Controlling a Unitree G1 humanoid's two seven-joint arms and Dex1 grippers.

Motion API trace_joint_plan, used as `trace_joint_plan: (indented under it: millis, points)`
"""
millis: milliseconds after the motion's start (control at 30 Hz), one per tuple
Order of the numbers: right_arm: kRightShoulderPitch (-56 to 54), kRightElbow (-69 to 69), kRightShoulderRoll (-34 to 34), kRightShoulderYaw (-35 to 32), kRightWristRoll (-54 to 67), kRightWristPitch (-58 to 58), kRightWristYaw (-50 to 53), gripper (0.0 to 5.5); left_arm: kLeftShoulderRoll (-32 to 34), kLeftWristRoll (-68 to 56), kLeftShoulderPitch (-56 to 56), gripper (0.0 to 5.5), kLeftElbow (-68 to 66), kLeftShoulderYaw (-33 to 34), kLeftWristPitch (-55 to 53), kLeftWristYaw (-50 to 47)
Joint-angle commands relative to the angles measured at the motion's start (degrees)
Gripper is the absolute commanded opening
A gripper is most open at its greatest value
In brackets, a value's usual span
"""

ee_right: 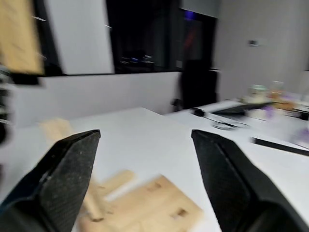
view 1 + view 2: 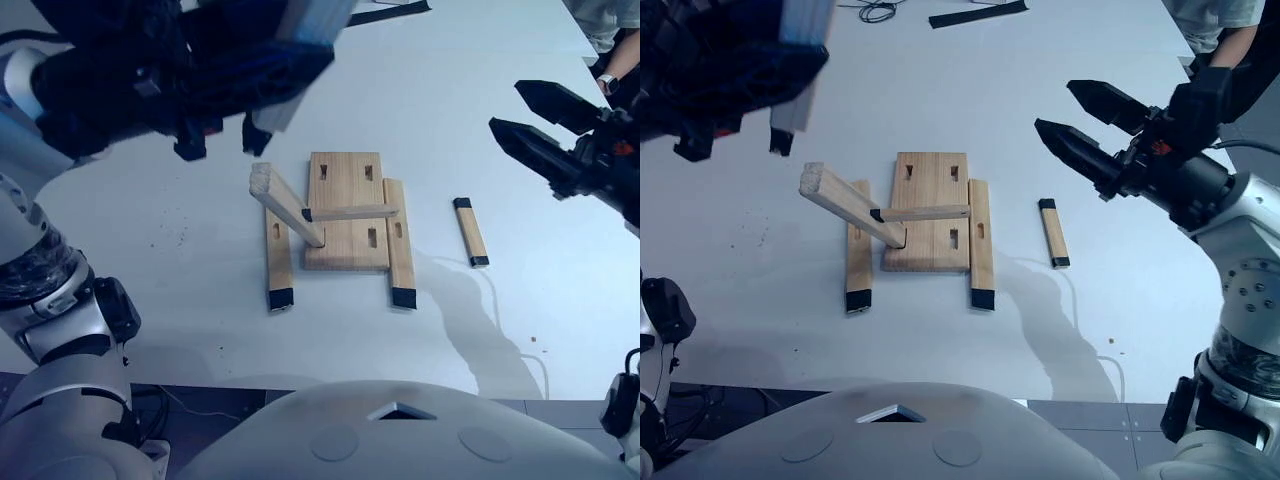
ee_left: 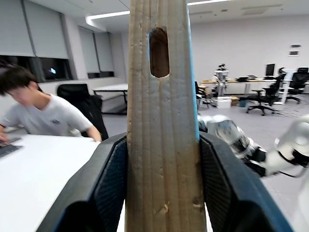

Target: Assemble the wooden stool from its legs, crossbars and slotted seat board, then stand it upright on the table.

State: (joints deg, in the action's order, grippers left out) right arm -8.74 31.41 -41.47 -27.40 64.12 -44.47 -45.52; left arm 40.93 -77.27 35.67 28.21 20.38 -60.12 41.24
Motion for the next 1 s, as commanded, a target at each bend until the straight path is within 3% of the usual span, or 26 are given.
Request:
trace_joint_plan:
  millis: [33, 167, 533, 1000]
  points:
    - [-4.09, 2.01, -3.64, 1.26, 10.83, -3.50, -1.27, 3.81, 1.32, -5.99, -5.20, 2.04, 5.48, -2.42, -0.96, -1.73]
    - [-7.41, 0.94, -5.08, 4.17, 16.36, -4.86, -0.53, 4.29, 3.16, -8.23, -10.77, 2.04, 9.36, -4.47, -0.61, -1.37]
    - [-10.65, -0.15, -5.88, 11.47, 26.08, -7.50, 2.94, 4.29, 4.13, 0.50, -14.67, 2.04, 11.58, -11.06, 4.21, 1.50]
    - [-14.65, -0.44, -5.15, 18.92, 25.27, -8.73, 3.34, 4.29, 4.47, 5.48, -16.72, 2.04, 12.92, -15.18, 7.81, 2.99]
